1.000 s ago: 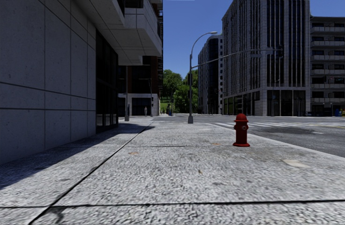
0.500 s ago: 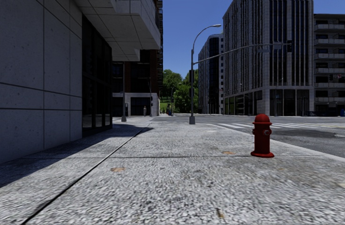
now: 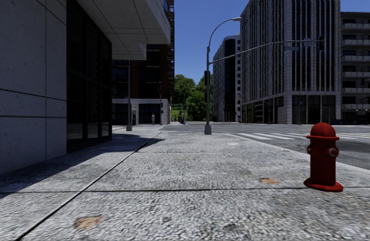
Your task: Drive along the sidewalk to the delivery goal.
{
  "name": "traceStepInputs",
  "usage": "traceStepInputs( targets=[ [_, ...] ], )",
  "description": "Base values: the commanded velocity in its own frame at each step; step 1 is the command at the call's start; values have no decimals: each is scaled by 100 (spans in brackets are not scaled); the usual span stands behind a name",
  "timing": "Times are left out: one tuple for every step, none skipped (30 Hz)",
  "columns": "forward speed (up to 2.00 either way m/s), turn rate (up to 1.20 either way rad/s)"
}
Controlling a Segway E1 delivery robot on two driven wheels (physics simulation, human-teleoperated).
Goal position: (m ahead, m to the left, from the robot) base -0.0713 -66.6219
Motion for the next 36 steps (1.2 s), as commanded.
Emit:
traceStepInputs(
  targets=[
    [200, 0],
    [200, 0],
    [200, 0],
    [200, 0],
    [200, 0],
    [200, 0],
    [200, 0],
    [200, 0],
    [200, 0],
    [200, 0],
    [200, 0],
    [200, 0],
    [200, 0],
    [200, 0],
    [200, 0],
    [200, 0],
    [200, 0],
    [200, 0],
    [200, 0],
    [200, 0],
    [200, 0],
    [200, 0],
    [200, 0],
    [200, 0],
    [200, 0],
    [200, 0],
    [200, 0],
    [200, 0],
    [200, 0],
    [200, 0],
    [200, 0],
    [200, 0],
    [200, 0],
    [200, 0],
    [200, 0],
    [200, 0]
  ],
)
